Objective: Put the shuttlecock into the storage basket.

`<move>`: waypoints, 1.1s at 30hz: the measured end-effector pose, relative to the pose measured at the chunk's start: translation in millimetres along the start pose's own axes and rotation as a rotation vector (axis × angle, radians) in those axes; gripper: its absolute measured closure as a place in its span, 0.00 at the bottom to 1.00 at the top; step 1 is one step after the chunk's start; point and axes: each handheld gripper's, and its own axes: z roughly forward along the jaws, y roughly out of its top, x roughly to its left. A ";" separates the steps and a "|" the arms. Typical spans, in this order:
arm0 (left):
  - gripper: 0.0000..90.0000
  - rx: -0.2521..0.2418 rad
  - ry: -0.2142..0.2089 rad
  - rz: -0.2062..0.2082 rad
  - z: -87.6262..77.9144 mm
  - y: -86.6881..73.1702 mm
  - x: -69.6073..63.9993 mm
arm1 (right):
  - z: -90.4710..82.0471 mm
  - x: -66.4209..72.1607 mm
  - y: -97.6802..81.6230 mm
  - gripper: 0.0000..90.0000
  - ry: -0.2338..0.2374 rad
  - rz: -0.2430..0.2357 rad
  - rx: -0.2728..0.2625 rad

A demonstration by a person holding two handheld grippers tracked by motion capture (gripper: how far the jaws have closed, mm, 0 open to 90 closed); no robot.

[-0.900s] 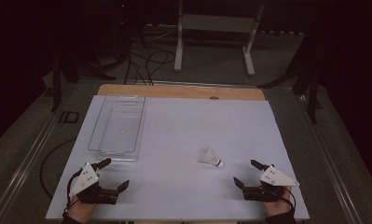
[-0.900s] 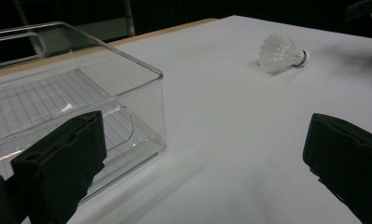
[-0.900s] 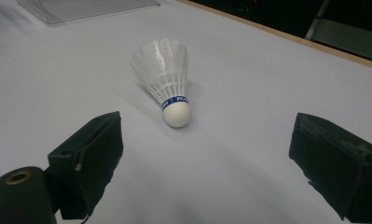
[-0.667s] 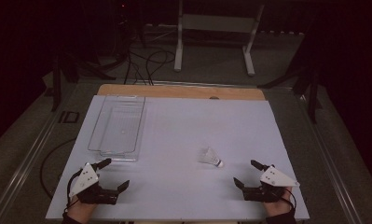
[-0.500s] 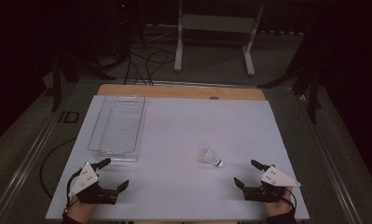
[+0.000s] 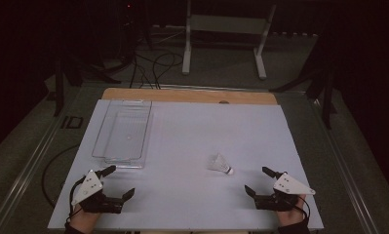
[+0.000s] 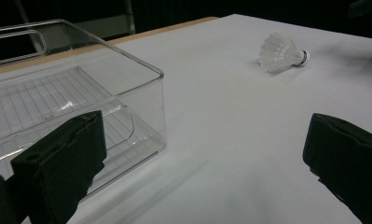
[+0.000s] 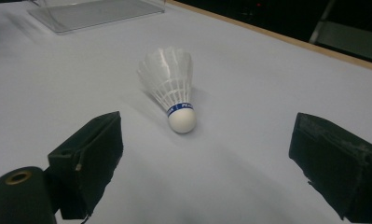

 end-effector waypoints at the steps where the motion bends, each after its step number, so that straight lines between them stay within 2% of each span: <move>1: 0.00 -0.001 0.000 0.002 0.0 0.4 -0.1 | -0.6 0.4 0.3 0.11 -0.006 -0.001 0.000; 7: 0.00 0.010 -0.001 0.011 0.0 2.8 -0.4 | 0.4 0.7 -0.3 0.11 -0.018 -0.010 0.006; 14: 0.00 0.020 -0.022 0.013 -0.4 11.2 -1.1 | 0.1 0.5 0.7 0.11 -0.030 0.001 0.007; 22: 0.00 0.086 -0.082 0.043 0.5 26.6 -2.3 | 0.0 -0.6 1.5 0.11 -0.031 0.004 0.002; 24: 0.00 0.110 -0.107 0.039 0.7 31.7 -1.8 | 0.1 -0.6 1.6 0.11 -0.028 0.004 0.001; 27: 0.00 0.129 -0.120 0.049 1.0 38.2 -1.2 | 0.7 -0.6 1.1 0.11 -0.024 0.008 0.004; 33: 0.00 0.159 -0.144 0.039 1.1 48.5 -0.1 | 0.9 -0.6 1.4 0.11 -0.024 0.009 0.005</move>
